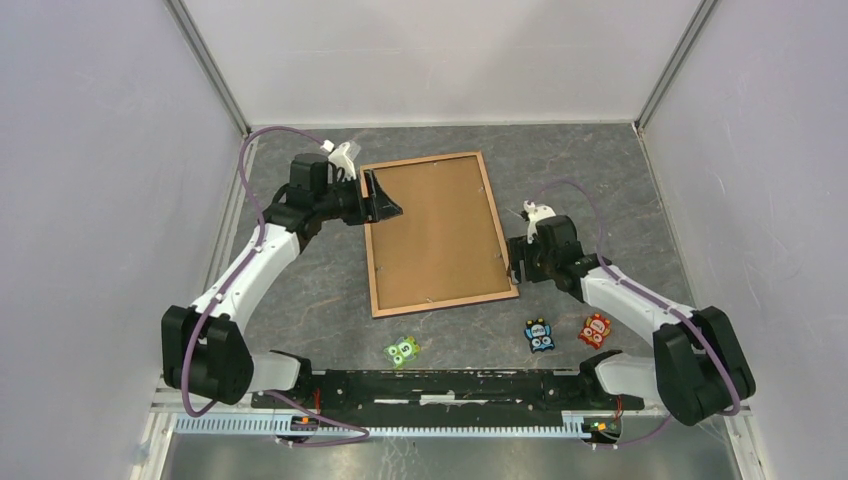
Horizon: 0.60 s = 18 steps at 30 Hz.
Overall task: Put the photo into the frame
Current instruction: Turn over the photo frame at the center of the board.
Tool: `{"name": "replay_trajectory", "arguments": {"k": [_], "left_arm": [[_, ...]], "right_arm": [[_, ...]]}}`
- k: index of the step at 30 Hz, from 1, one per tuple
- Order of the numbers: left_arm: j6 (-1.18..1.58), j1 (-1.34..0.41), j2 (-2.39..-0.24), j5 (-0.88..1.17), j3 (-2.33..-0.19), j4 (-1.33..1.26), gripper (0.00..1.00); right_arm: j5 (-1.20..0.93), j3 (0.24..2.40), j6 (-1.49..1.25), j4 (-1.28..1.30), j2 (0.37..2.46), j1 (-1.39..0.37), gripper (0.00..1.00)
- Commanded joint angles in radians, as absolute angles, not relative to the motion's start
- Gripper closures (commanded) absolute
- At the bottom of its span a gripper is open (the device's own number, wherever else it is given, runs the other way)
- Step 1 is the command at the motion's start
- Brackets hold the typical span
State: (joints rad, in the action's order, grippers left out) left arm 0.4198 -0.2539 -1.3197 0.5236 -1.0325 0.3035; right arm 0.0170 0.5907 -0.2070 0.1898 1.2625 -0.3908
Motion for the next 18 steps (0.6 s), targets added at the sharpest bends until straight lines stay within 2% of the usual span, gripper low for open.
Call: {"name": "replay_trajectory", "arguments": {"k": [1, 10, 18], "left_arm": [[0.466, -0.266, -1.307, 0.581, -1.033, 0.256, 0.26], [0.497, -0.295, -1.321, 0.601, -1.003, 0.208, 0.3], [0.508, -0.307, -1.374, 0.609, -1.006, 0.208, 0.31]], "right_arm": [[-0.029, 0.543, -0.245, 0.1, 1.221, -0.403, 0.21], [0.031, 0.531, -0.238, 0.056, 1.284, -0.424, 0.37], [0.056, 0.474, -0.249, -0.051, 1.327, -0.46, 0.57]]}}
